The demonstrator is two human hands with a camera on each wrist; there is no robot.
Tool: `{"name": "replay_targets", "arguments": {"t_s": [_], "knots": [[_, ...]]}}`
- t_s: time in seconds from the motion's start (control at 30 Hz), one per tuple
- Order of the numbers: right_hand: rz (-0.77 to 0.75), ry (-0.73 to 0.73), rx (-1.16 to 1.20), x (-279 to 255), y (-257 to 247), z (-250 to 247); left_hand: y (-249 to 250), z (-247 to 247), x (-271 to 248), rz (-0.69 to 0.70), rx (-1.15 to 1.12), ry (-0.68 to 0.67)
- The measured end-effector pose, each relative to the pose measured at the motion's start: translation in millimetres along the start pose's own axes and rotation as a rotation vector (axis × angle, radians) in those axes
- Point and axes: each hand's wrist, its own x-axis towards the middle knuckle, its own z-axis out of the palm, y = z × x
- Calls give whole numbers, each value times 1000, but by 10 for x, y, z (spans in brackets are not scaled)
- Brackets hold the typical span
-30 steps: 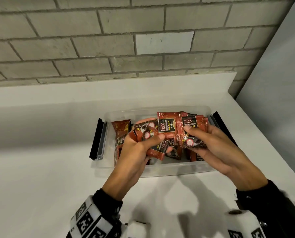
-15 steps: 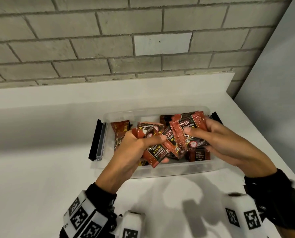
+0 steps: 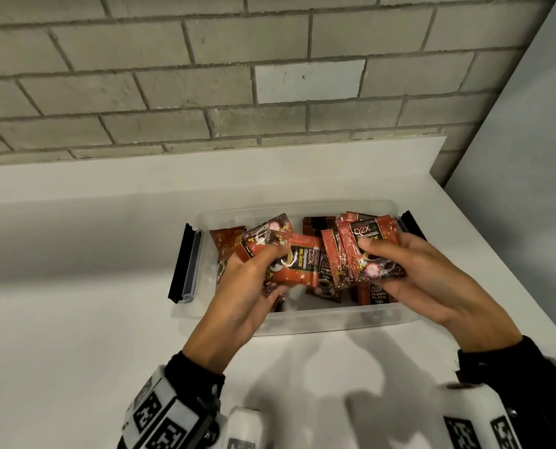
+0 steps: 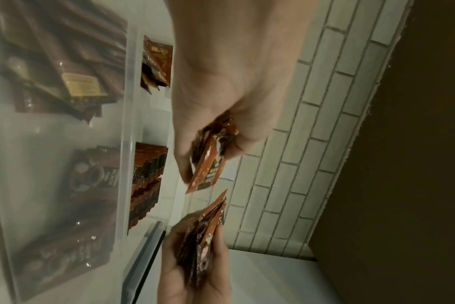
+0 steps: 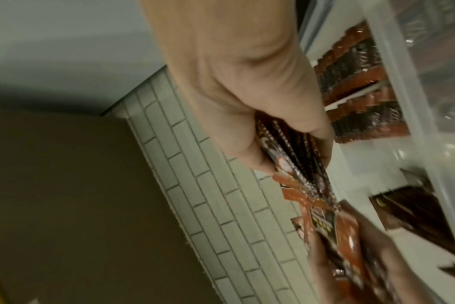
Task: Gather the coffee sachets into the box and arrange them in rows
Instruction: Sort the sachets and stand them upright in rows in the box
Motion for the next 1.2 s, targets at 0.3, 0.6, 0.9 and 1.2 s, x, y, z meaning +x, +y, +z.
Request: {"name": "replay_targets", "arguments": {"t_s": [0.3, 0.6, 0.9, 1.2], "knots": [[99, 19, 234, -36, 313, 158, -129, 73, -5, 59, -81, -25], [32, 102, 182, 24, 213, 210, -102, 68, 20, 41, -204, -65], [39, 77, 383, -30, 139, 145, -128, -10, 34, 79, -324, 19], [132, 50, 380, -14, 327, 277, -225, 62, 41, 140, -275, -60]]}}
